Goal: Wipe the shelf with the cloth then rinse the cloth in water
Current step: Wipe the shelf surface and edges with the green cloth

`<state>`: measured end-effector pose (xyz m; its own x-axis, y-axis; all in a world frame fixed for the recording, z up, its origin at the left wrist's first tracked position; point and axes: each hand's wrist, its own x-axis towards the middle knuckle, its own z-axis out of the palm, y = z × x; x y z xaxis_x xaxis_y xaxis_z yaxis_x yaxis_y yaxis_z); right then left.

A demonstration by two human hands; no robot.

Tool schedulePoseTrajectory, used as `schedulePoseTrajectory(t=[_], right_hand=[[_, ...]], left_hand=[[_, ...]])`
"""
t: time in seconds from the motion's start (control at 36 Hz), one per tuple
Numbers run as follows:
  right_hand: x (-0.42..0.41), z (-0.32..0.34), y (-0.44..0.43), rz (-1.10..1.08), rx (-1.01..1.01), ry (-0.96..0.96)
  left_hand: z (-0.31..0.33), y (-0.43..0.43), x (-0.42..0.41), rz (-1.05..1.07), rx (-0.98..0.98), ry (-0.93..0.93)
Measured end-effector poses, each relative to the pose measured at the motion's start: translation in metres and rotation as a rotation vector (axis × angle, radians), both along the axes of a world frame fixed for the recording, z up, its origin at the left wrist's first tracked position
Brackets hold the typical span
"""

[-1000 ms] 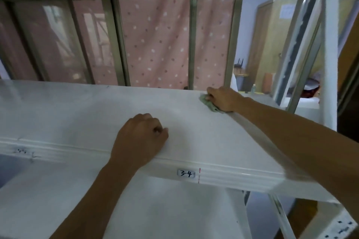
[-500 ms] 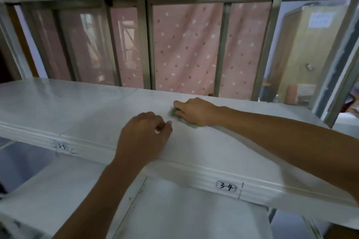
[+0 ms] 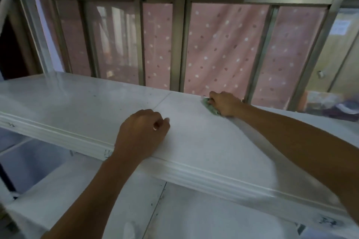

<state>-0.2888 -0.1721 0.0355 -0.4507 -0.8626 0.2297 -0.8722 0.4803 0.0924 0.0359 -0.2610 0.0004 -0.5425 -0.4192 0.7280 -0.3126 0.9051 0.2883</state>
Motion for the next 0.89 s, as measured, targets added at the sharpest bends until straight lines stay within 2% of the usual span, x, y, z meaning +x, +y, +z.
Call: schedulePoseTrajectory(t=[0.11, 0.19, 0.25, 0.36, 0.44, 0.56, 0.78, 0.89], right_hand=[[-0.014, 0.002, -0.062, -0.181, 0.015, 0.019], [-0.008, 0.003, -0.102, -0.199, 0.031, 0.035], [0.012, 0.003, -0.122, -0.088, 0.038, 0.050], [0.063, -0.004, -0.139, 0.269, 0.003, 0.027], [0.095, -0.005, -0.122, 0.406, 0.005, 0.044], [0.141, -0.003, -0.085, 0.609, 0.031, 0.026], [0.191, 0.002, -0.045, 0.758, 0.086, -0.059], [0.211, -0.001, -0.028, 0.826, 0.103, -0.007]], left_hand=[[-0.003, -0.023, 0.011, -0.029, 0.000, 0.033], [-0.003, -0.037, 0.020, -0.068, 0.097, 0.086], [-0.002, -0.040, 0.022, -0.108, 0.188, 0.137], [0.001, -0.033, 0.024, -0.163, 0.270, 0.299], [0.004, -0.029, 0.023, -0.177, 0.355, 0.408], [0.008, -0.026, 0.022, -0.169, 0.458, 0.464], [0.015, -0.015, 0.030, -0.150, 0.589, 0.689], [0.018, -0.009, 0.033, -0.137, 0.590, 0.729]])
